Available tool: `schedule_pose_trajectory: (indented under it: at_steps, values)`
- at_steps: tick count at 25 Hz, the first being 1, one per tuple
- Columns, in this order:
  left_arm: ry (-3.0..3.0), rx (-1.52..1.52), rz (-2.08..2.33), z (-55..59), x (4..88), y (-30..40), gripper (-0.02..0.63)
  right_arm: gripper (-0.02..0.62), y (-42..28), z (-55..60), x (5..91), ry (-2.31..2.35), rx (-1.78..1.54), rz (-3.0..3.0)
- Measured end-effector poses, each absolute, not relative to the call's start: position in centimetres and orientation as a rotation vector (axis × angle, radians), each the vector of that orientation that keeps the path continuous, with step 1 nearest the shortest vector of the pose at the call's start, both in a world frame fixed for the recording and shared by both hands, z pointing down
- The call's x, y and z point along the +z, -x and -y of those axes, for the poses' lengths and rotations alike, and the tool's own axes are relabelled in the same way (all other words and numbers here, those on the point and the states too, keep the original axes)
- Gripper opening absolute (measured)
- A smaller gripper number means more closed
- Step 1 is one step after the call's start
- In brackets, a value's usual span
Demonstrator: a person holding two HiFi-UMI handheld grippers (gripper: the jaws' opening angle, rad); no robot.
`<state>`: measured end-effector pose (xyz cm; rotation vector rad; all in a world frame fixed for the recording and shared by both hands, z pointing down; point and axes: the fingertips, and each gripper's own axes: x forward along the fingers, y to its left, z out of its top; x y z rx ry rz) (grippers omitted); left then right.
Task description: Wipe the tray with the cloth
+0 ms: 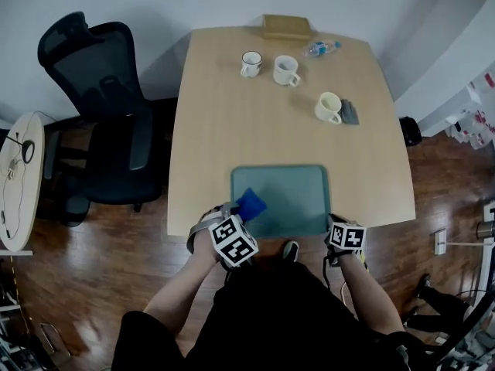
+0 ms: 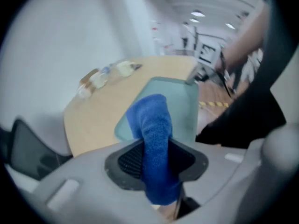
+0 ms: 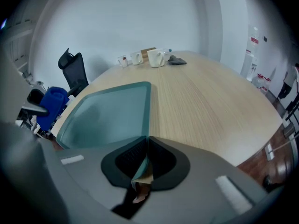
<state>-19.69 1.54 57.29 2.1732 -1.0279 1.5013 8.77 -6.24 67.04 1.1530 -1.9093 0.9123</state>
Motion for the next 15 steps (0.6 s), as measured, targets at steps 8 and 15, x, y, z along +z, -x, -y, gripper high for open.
schedule_pose_trajectory:
  at_steps: [8,15]
  values:
    - [-1.499,0.832,1.327,-2.3,61.9,33.8,0.141,0.018,-9.2,6.2,67.1,-1.228,0.958,1.881]
    - [-1.412,0.755,1.445,-1.8,63.7,35.2,0.205,0.029,-10.5,6.0,61.8,-1.471,0.94,1.961]
